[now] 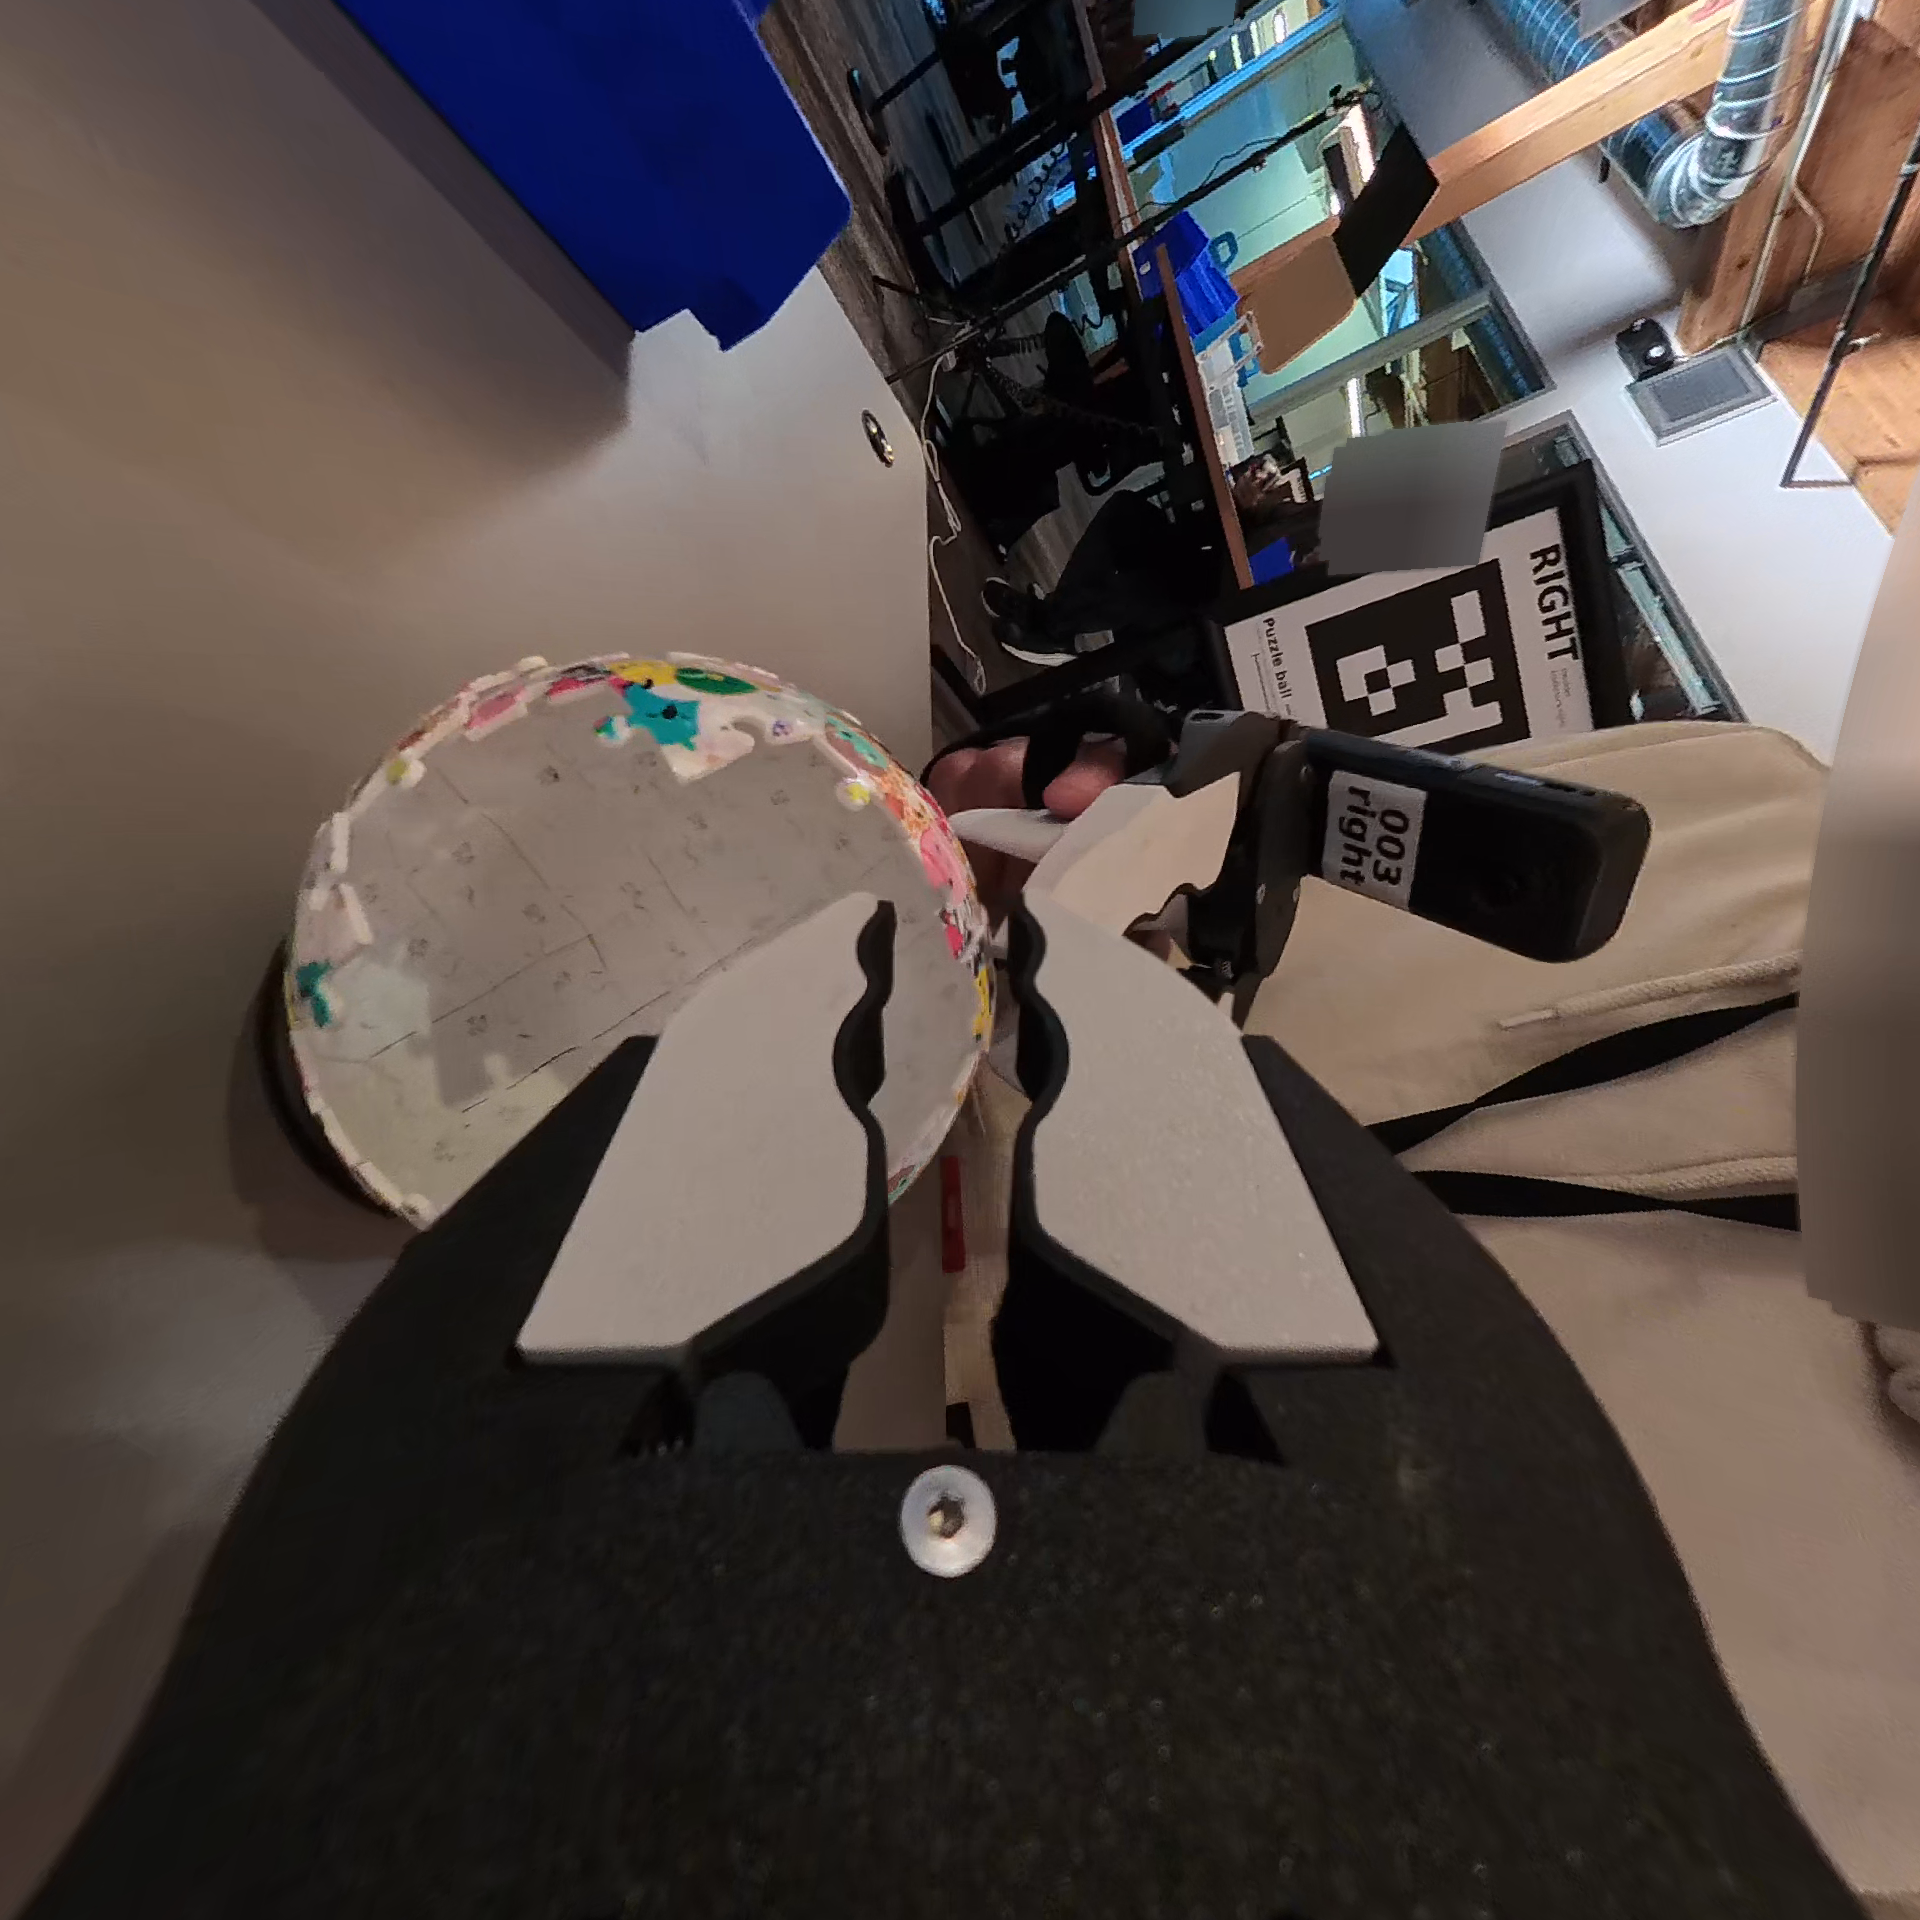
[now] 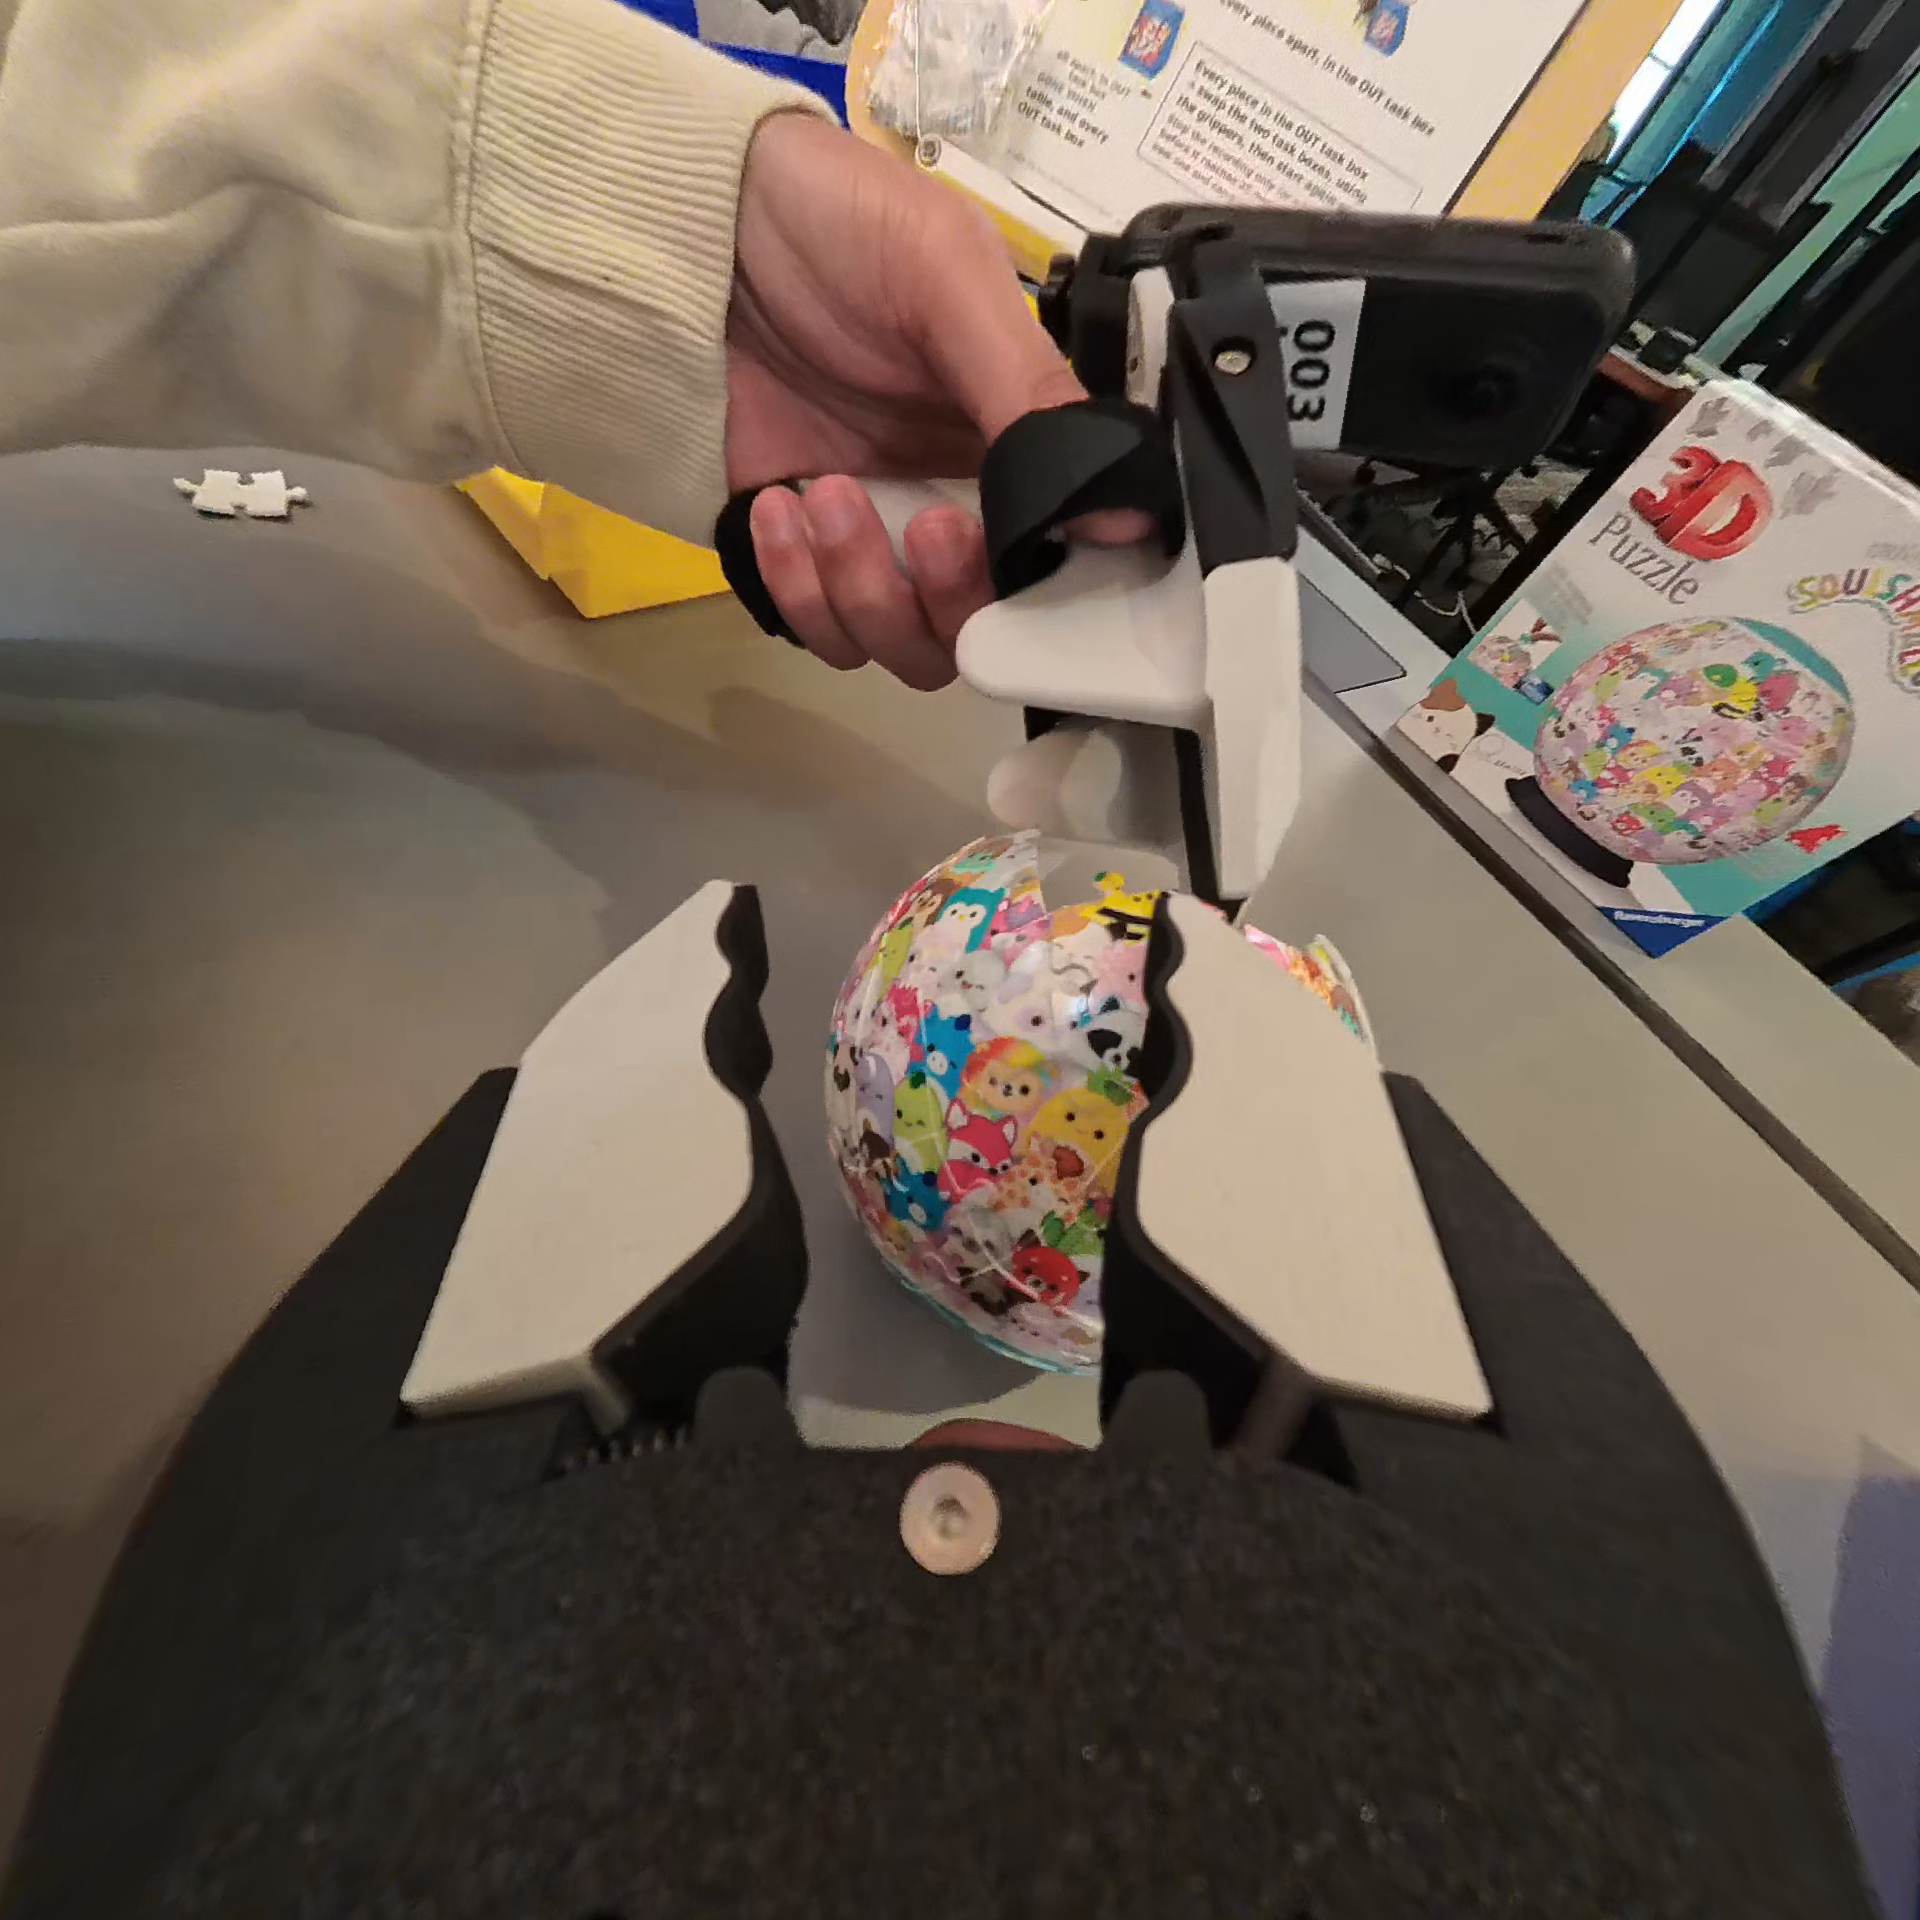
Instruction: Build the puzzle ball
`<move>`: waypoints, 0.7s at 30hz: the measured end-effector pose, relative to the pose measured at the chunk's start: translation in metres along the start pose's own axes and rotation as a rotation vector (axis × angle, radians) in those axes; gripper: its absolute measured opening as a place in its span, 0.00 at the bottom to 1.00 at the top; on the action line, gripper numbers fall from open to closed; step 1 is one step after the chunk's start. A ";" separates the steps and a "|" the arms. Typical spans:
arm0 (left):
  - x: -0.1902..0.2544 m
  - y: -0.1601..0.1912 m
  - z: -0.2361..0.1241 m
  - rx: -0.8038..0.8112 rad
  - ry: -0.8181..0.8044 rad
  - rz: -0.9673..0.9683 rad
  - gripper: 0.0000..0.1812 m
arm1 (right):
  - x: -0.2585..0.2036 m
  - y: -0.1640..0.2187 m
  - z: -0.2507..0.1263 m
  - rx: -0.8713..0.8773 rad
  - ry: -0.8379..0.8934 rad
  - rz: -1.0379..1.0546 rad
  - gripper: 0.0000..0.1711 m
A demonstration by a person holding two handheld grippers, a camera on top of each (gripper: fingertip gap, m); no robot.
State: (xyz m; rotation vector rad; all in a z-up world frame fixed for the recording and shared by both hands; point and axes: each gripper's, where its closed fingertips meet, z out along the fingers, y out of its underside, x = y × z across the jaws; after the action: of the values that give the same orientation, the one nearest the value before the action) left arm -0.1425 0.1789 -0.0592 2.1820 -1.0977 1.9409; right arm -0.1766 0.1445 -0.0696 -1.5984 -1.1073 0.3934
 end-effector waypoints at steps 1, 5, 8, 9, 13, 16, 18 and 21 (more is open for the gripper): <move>0.000 0.000 0.000 0.001 0.003 0.000 0.11 | -0.001 -0.001 0.000 0.003 -0.004 0.002 0.41; -0.005 0.001 -0.002 -0.001 -0.010 -0.005 0.11 | 0.001 -0.005 -0.003 0.038 0.003 -0.005 0.38; -0.001 0.002 0.001 -0.006 0.024 -0.011 0.11 | 0.001 0.001 0.000 0.011 -0.004 0.010 0.39; 0.001 0.002 0.003 -0.008 0.034 -0.009 0.11 | 0.001 0.001 0.001 0.016 -0.003 0.011 0.40; -0.002 0.001 0.002 -0.008 0.016 -0.002 0.11 | 0.001 -0.005 -0.002 0.033 0.001 0.007 0.40; 0.001 -0.001 0.001 0.006 0.048 -0.014 0.11 | 0.002 -0.004 -0.002 0.033 -0.002 0.014 0.38; 0.003 -0.001 0.001 0.005 0.051 -0.009 0.11 | 0.002 0.001 0.002 0.022 -0.014 0.030 0.41; 0.003 -0.001 0.002 0.003 0.051 -0.007 0.11 | 0.002 -0.001 0.000 0.029 -0.011 0.039 0.41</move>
State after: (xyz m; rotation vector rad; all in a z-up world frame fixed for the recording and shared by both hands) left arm -0.1406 0.1768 -0.0564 2.1214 -1.0800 1.9849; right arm -0.1764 0.1464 -0.0683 -1.5963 -1.0752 0.4427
